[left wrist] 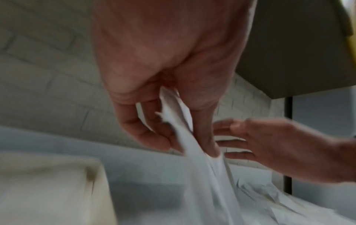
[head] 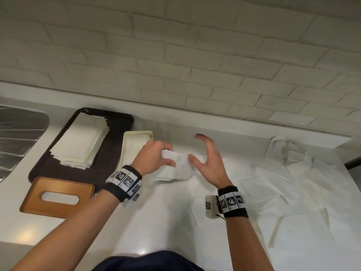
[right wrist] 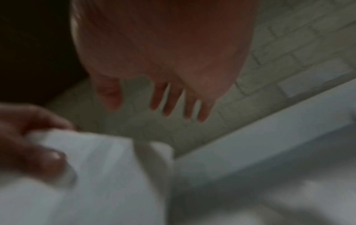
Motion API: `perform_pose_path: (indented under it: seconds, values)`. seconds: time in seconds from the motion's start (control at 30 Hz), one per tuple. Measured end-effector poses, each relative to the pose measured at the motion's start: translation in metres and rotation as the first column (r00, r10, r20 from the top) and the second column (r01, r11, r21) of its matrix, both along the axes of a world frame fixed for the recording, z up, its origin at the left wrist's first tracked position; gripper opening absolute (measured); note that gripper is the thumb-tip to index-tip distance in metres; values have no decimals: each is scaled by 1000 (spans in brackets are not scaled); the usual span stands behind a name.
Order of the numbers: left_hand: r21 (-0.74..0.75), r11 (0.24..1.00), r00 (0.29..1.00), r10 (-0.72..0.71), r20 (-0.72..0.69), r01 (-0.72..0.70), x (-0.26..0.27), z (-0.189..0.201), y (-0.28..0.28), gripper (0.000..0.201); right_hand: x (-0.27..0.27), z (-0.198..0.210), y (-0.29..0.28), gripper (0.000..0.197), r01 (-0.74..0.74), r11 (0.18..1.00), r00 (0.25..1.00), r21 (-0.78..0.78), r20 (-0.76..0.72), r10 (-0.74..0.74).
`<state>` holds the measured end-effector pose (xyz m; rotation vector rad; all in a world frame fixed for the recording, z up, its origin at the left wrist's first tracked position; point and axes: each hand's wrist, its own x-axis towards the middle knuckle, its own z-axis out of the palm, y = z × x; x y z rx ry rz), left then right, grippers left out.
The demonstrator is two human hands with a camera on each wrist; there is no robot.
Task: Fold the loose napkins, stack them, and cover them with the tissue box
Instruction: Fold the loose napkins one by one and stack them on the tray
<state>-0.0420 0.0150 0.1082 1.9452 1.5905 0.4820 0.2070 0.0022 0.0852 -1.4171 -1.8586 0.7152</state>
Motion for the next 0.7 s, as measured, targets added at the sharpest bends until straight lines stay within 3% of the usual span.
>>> perform_pose_path:
  seconds: [0.07, 0.17, 0.2, 0.27, 0.33, 0.4, 0.43, 0.53, 0.6, 0.7]
  values:
    - [34, 996, 996, -87, -23, 88, -12, 26, 5, 42, -32, 33, 1, 74, -228, 968, 970, -105, 60, 235]
    - [118, 989, 993, -95, 74, 86, -35, 61, 13, 42, -66, 40, 7, 43, -234, 964, 965, -128, 89, 246]
    - [148, 988, 989, -60, 135, 40, -47, 69, 15, 45, -75, 40, 8, 33, -195, 974, 980, -116, 8, 198]
    - [163, 980, 952, 65, 299, -118, -71, 73, 17, 59, -90, 39, 6, 32, -106, 982, 960, -154, -274, 60]
    - [15, 970, 809, 194, 555, -243, -92, 67, 14, 72, -106, 42, -1, 36, -86, 977, 839, -195, -544, -35]
    - [-242, 952, 571, 307, 762, -188, -105, 56, 9, 75, -124, 44, -3, 34, -73, 979, 751, -191, -657, -72]
    - [-328, 937, 516, 342, 785, -121, -111, 49, 6, 74, -134, 42, -2, 34, -57, 979, 727, -197, -680, -94]
    - [-352, 934, 577, 322, 750, -64, -126, 26, 4, 40, -164, 25, 9, 37, 58, 963, 700, -264, -677, -227]
    - [-294, 946, 624, 314, 716, -138, -136, 13, 8, 23, -185, 10, 18, 42, 212, 927, 717, -311, -595, -363]
    - [-147, 927, 760, 367, 536, -345, -156, 4, 16, 19, -205, -13, 28, 38, 410, 855, 762, -317, -395, -512]
